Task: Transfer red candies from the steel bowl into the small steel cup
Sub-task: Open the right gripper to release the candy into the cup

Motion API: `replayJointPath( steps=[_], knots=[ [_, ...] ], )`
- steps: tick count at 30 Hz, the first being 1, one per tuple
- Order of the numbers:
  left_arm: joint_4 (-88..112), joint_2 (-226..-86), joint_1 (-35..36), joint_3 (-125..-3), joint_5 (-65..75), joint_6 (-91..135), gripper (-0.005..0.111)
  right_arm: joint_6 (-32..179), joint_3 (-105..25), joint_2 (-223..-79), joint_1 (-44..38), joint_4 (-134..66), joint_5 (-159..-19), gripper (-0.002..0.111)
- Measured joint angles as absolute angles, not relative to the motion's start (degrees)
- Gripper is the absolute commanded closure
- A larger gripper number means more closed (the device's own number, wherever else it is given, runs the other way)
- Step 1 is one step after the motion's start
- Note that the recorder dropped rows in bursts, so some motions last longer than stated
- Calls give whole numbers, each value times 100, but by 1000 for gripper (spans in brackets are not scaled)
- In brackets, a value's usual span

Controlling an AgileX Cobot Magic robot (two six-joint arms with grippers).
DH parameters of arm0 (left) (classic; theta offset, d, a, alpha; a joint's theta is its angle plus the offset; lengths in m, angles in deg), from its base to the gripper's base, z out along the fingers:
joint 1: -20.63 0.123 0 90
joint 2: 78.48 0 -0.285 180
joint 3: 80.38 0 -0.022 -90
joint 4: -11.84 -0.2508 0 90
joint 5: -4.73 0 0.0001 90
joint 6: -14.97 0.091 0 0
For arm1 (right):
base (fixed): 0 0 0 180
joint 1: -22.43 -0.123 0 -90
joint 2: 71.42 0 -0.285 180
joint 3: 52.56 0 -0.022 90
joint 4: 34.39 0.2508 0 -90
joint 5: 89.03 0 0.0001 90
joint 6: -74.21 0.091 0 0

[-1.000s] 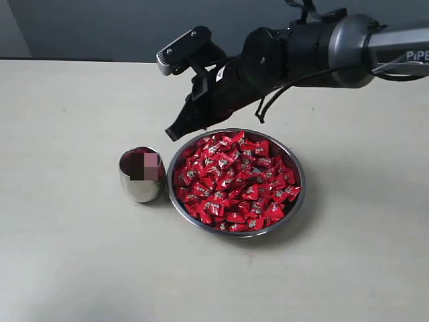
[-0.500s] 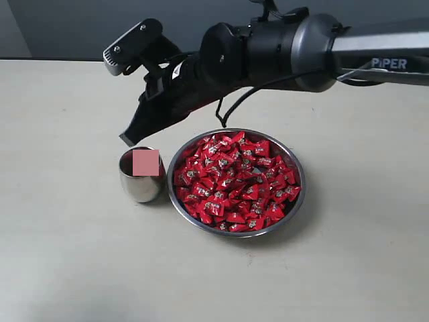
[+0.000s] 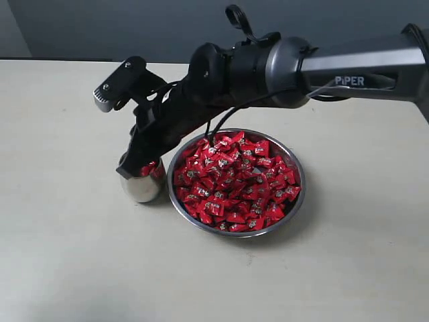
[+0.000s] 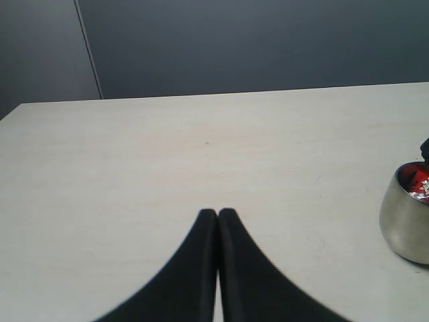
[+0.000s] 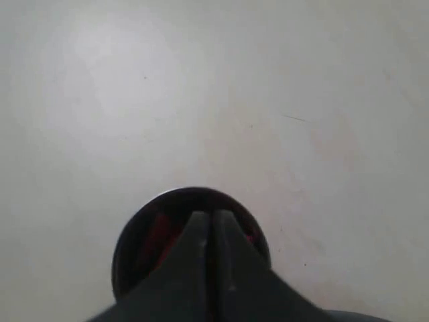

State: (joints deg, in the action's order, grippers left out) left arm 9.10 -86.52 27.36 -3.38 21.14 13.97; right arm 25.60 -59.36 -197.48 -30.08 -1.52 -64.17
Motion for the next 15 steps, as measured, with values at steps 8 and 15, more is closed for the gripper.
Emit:
replayJointPath(
  steps=[8, 15],
  knots=[
    [910, -8652, 2736, -338, 2114, 1397, 106, 2005, -5939, -19786, -3018, 399, -6429, 109],
    [910, -8652, 2736, -338, 2114, 1397, 106, 1916, -5939, -19786, -3018, 421, -6504, 98]
  ],
)
